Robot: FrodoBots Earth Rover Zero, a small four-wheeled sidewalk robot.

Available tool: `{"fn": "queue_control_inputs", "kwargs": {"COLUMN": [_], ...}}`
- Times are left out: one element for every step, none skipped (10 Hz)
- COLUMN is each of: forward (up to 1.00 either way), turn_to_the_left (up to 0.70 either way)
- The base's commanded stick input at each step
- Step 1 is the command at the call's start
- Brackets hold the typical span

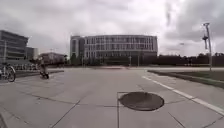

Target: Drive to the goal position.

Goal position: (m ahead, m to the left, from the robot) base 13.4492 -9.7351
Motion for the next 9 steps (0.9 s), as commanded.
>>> {"fn": "queue_control_inputs", "kwargs": {"forward": [1.0,1.0,1.0,1.0,1.0,1.0,1.0,1.0,1.0], "turn_to_the_left": [0.0,0.0,-0.07,-0.05,0.0,-0.05,-0.12,-0.21,0.0]}}
